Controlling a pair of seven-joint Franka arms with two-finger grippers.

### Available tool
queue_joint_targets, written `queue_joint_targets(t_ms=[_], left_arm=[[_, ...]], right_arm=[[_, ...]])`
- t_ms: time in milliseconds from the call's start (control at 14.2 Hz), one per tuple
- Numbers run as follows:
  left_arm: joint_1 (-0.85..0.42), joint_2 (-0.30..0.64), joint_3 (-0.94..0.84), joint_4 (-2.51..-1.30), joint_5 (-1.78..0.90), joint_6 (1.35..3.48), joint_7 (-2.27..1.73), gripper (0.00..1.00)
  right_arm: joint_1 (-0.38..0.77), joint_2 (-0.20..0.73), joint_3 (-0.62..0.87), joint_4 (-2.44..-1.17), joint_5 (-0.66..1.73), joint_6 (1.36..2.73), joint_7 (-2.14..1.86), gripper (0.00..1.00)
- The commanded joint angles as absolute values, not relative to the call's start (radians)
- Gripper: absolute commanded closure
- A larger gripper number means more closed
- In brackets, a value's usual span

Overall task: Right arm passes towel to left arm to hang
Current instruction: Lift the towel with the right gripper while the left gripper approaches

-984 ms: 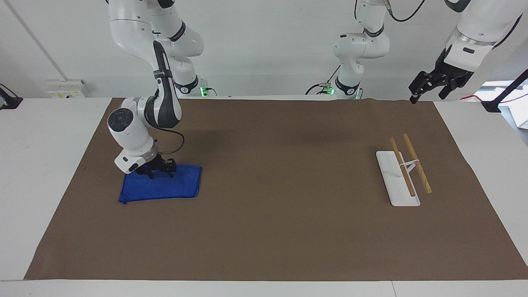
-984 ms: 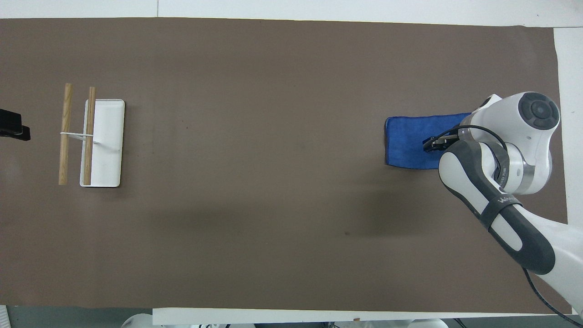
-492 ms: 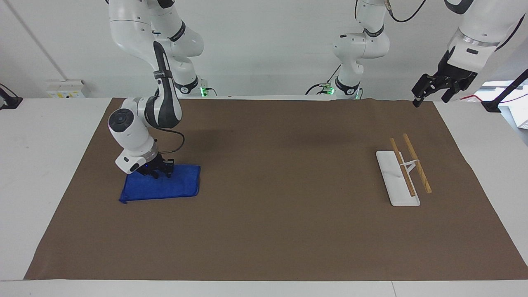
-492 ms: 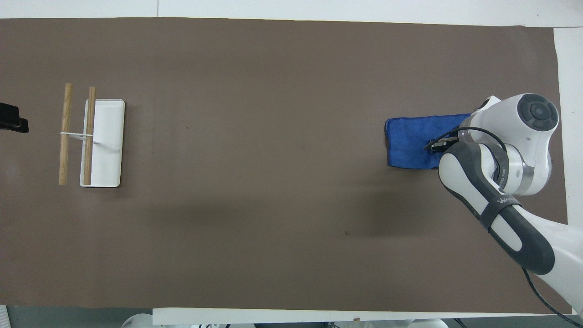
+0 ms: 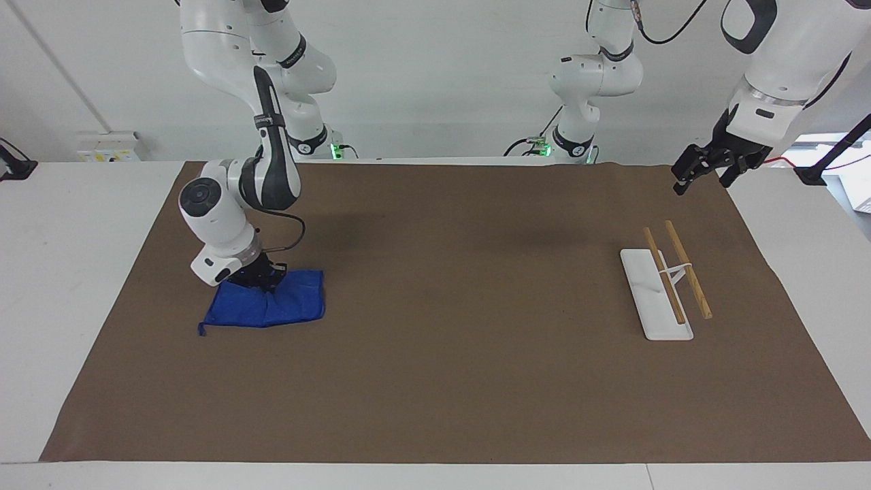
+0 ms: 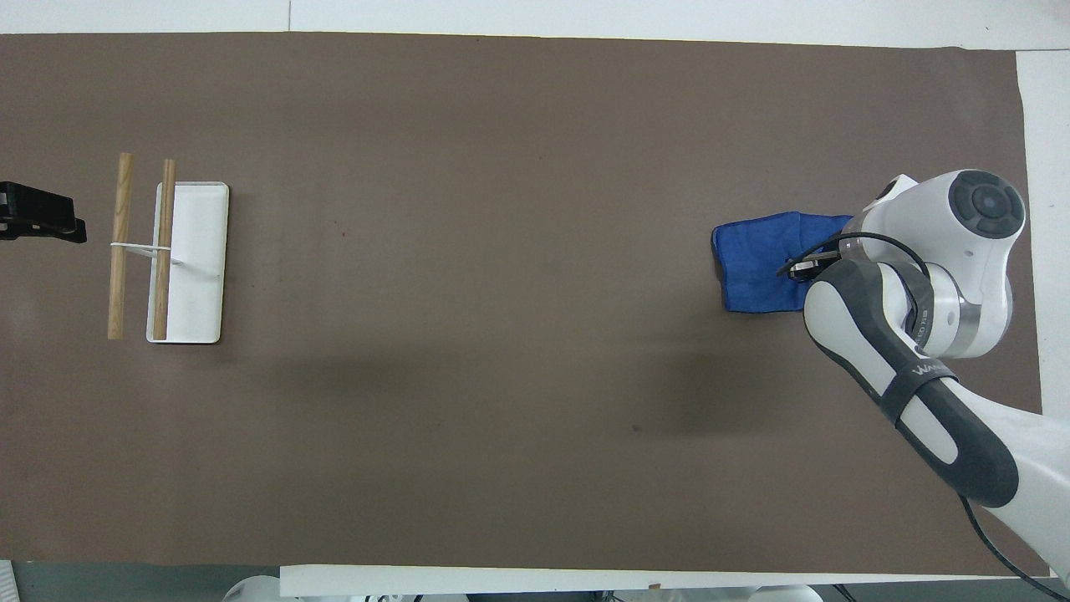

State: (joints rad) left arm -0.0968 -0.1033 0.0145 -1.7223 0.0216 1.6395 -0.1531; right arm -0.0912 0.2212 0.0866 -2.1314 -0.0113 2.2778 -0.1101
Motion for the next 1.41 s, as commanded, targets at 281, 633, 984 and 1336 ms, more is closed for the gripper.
queue_joint_targets(t_ms=[281, 633, 984, 1336], left_arm=[[-0.107, -0.107, 0.017, -1.795, 0.011, 1.749, -0.207, 0.0], [-0.239, -0.074, 0.014, -1.822, 0.011, 1.845, -0.705, 0.0], [-0.417, -0.032, 0.012, -1.853, 0.009, 1.942, -1.255, 0.0], [-0.552, 0.005, 0.012, -1.913, 0.008, 1.965, -1.551, 0.0]], right_arm=[[0.047, 0.225, 0.098, -1.762, 0.194, 1.889, 0.035, 1.0], [0.173, 0.233, 0.098, -1.681, 0.577, 1.858, 0.479, 1.0], [0.333, 0.232, 0.098, -1.703, 0.807, 2.009, 0.887, 1.0], [0.429, 0.232, 0.098, -1.726, 0.926, 2.175, 1.121, 1.0]])
